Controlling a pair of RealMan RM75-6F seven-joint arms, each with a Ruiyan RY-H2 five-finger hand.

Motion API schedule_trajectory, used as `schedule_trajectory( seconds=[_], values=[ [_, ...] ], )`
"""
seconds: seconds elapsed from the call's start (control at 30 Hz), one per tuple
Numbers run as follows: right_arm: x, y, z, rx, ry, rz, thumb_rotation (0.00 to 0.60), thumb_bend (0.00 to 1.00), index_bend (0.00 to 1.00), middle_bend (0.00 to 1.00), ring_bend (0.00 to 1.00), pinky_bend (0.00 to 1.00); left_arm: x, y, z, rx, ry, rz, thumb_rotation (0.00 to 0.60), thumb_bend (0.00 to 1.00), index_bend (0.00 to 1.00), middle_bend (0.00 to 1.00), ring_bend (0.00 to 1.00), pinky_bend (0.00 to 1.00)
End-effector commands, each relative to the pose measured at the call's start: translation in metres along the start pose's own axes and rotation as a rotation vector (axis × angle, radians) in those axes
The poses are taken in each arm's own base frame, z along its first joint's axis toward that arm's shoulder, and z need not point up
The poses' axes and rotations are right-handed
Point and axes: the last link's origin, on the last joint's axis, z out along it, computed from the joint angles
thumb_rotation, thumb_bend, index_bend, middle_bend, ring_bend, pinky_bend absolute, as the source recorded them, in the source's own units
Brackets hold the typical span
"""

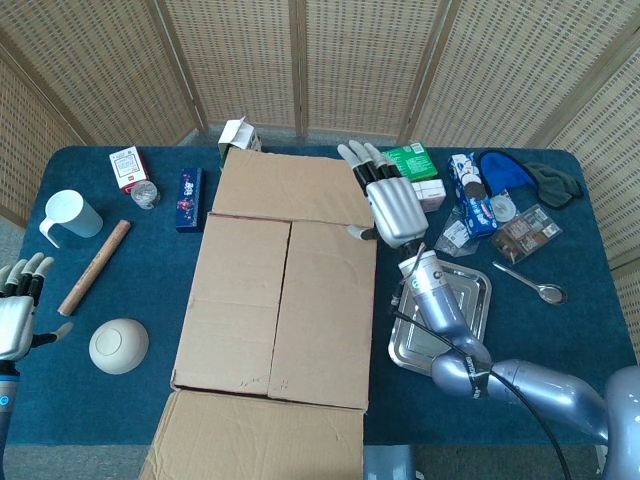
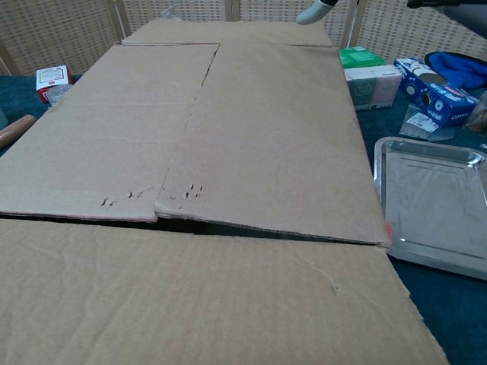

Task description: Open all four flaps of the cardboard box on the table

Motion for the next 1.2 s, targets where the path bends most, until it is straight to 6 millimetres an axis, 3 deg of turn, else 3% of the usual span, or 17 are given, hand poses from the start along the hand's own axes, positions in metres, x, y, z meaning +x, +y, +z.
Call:
schedule_trajectory(
  seconds=[0.03,0.23,0.43,0.7,1.03,1.2],
  values=[
    [-0.002,-0.009,-0.006,0.018,-0.033,0.001,0.600,0.00,0.00,0.00,0.00,0.17,0.000,0.000,0.000,0.001,0.000,0.000,0.600,0.07,0.00,0.00,0.00,0.00],
    [-0.005,-0.026,-0.015,0.073,-0.065,-0.008,0.600,0.00,0.00,0.00,0.00,0.17,0.001,0.000,0.000,0.003,0.004,-0.003,0.600,0.07,0.00,0.00,0.00,0.00],
    [-0.001,-0.022,-0.019,0.063,-0.073,-0.014,0.600,0.00,0.00,0.00,0.00,0.17,0.007,0.005,0.003,-0.019,0.025,-0.032,0.600,0.07,0.00,0.00,0.00,0.00],
    [0.014,-0.022,-0.041,0.100,-0.130,-0.015,0.600,0.00,0.00,0.00,0.00,0.15,0.007,0.011,0.005,-0.039,0.023,-0.043,0.600,0.07,0.00,0.00,0.00,0.00],
    [0.038,0.012,-0.062,0.066,-0.088,-0.057,0.600,0.00,0.00,0.00,0.00,0.15,0.019,0.014,0.012,-0.076,0.044,-0.065,0.600,0.07,0.00,0.00,0.00,0.00],
    [0.051,0.032,-0.072,0.031,-0.061,-0.087,0.600,0.00,0.00,0.00,0.00,0.15,0.031,0.014,0.025,-0.134,0.059,-0.061,0.600,0.07,0.00,0.00,0.00,0.00]
  ],
)
